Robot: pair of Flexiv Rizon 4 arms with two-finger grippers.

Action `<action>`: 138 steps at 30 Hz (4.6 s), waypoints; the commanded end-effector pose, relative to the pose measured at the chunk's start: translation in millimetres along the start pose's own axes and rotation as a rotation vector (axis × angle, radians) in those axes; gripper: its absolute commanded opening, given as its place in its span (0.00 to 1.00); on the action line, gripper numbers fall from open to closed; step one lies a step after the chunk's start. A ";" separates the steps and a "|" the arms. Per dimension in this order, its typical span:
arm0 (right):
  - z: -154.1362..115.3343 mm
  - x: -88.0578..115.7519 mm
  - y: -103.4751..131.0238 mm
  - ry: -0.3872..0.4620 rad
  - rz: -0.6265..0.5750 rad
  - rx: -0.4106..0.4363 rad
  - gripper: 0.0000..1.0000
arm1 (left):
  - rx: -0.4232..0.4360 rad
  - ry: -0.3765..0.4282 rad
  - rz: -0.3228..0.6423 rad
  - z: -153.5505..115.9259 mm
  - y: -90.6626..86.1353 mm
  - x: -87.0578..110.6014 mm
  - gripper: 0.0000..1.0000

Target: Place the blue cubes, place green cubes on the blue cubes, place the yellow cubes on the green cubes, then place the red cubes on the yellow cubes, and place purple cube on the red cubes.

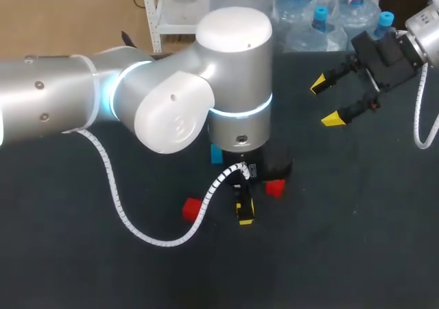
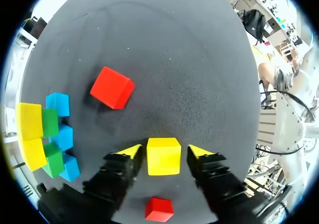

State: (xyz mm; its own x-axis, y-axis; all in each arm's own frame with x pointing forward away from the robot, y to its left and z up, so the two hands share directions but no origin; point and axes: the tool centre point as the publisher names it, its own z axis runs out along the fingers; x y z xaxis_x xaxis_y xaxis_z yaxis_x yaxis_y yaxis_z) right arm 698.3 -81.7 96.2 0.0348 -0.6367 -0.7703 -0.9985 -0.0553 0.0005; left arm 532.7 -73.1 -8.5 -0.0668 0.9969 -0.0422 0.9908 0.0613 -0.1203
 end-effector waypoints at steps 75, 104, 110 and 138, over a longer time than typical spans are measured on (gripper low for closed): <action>0.3 0.0 0.0 -0.001 -0.001 0.001 1.00 | -0.057 0.030 -0.065 -92.6 102.4 17.7 0.00; 0.3 0.0 0.0 -0.001 -0.001 0.001 1.00 | -0.073 0.051 -0.102 -97.1 119.8 38.1 0.00; 0.3 0.0 0.0 -0.001 -0.001 0.001 1.00 | -0.058 0.037 -0.102 -93.1 128.2 38.5 0.00; 0.3 0.0 0.0 -0.001 -0.001 0.001 1.00 | -0.033 0.057 -0.075 -85.6 136.1 26.4 0.00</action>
State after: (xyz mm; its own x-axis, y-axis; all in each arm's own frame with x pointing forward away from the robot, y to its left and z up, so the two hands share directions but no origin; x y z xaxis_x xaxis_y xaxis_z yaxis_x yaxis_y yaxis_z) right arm 698.4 -81.7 96.2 0.0348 -0.6367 -0.7703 -0.9985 -0.0554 0.0007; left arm 672.0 -32.1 59.5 -0.1384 0.9902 0.0172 0.9870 0.1394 -0.0804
